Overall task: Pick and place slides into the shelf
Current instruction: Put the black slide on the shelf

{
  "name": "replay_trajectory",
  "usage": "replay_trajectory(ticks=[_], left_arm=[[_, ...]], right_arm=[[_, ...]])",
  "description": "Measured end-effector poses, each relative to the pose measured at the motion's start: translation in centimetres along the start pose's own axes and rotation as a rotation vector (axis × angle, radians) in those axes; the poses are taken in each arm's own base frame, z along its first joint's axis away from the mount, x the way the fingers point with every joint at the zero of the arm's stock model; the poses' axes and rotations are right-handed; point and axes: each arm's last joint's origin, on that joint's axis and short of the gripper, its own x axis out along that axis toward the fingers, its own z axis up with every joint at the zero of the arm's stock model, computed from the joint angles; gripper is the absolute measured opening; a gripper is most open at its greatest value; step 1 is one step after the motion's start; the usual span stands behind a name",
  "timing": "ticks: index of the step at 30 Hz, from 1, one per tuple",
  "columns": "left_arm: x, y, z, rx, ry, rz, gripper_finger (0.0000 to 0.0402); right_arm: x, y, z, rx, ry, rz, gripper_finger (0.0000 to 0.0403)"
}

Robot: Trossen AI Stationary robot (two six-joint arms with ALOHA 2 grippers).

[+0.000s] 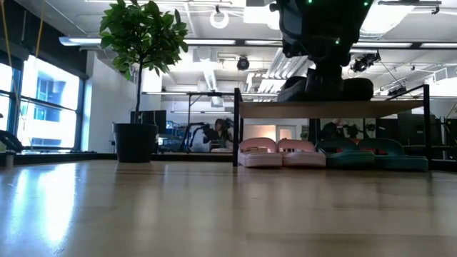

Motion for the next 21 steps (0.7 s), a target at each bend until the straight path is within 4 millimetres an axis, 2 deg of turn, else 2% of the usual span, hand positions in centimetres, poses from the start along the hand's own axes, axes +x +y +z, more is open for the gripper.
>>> replay_trajectory(ticks=[9,21], left_arm=[[0.58,0.39,-0.17,-0.012,-0.001,-0.045,0.0001],[0.51,0.31,-0.14,-0.011,-0.004,-0.053,0.0001]], right_arm=[[0.00,-0.08,0.08,0.005,-0.028,-0.034,0.0126],[0.00,-0.10,0.12,0.014,-0.038,-0.044,0.0205]])
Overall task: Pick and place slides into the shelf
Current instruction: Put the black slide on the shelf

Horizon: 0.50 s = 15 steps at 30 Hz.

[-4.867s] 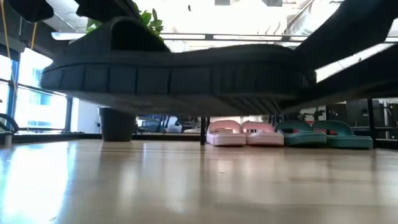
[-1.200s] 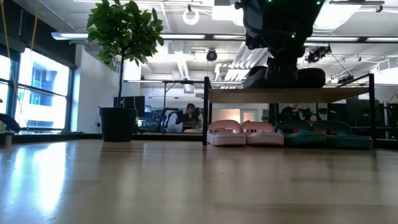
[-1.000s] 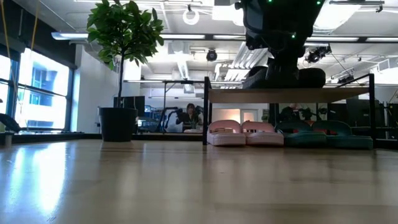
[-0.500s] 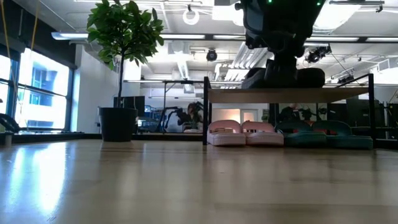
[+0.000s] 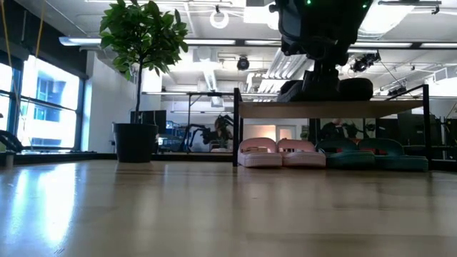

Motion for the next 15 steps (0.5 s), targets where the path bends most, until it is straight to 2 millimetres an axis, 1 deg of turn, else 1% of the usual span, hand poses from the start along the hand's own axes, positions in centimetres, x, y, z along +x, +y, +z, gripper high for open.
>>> replay_trajectory(ticks=[8,15], left_arm=[[0.00,-0.01,-0.02,0.002,0.002,-0.001,0.0001],[0.00,-0.02,-0.04,0.001,0.003,-0.002,0.0001]], right_arm=[[-0.72,0.18,-0.13,-0.023,-0.053,-0.031,0.0213],[-0.86,0.33,-0.26,-0.027,-0.029,0.003,0.0213]])
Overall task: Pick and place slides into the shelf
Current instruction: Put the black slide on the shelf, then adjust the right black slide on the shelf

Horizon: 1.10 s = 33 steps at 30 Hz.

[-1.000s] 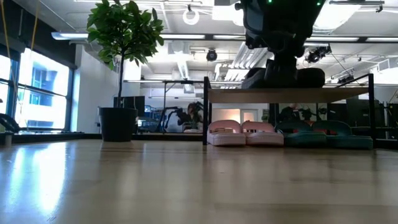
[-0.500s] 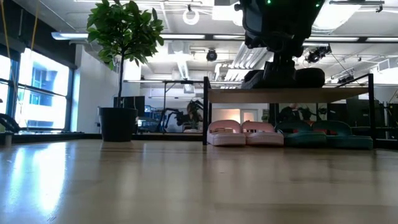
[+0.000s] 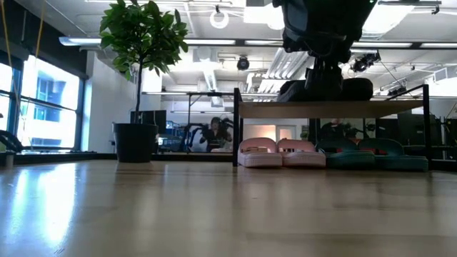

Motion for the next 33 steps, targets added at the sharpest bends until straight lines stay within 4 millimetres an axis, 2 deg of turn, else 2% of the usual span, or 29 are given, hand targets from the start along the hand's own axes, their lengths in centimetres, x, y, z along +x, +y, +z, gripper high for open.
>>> replay_trajectory(ticks=[26,33], left_arm=[[0.00,-0.03,-0.03,-0.004,0.001,-0.007,0.0001],[0.00,-0.06,-0.08,-0.001,0.004,-0.013,0.0001]], right_arm=[[0.14,-0.22,0.24,-0.013,-0.052,-0.066,0.0213],[-0.44,0.18,-0.13,-0.053,-0.012,0.005,0.0213]])
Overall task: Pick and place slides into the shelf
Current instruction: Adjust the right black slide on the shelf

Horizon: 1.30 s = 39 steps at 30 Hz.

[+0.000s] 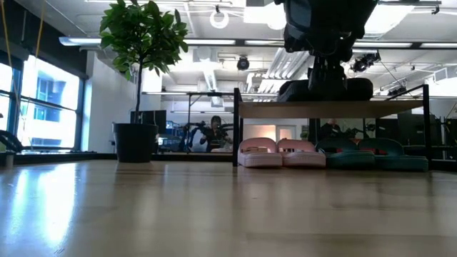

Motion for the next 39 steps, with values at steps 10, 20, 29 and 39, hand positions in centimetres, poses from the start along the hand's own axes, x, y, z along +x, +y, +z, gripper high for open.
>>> replay_trajectory(ticks=[10,20,29,39], left_arm=[[0.0,0.0,0.0,0.003,0.002,-0.004,0.0001],[0.3,-0.5,-0.5,0.022,0.020,-0.010,0.0001],[0.3,-0.6,-0.7,0.034,0.032,-0.014,0.0001],[0.4,-0.5,-0.9,0.045,0.053,0.017,0.0001]], right_arm=[[-0.8,0.0,-0.5,-0.026,0.020,0.045,0.0213],[-2.6,-2.6,-1.3,0.051,-0.041,0.100,0.0213],[-5.6,-4.9,-2.8,0.092,-0.140,0.273,0.0213],[-8.1,-7.2,-7.2,0.077,-0.156,0.328,0.0213]])
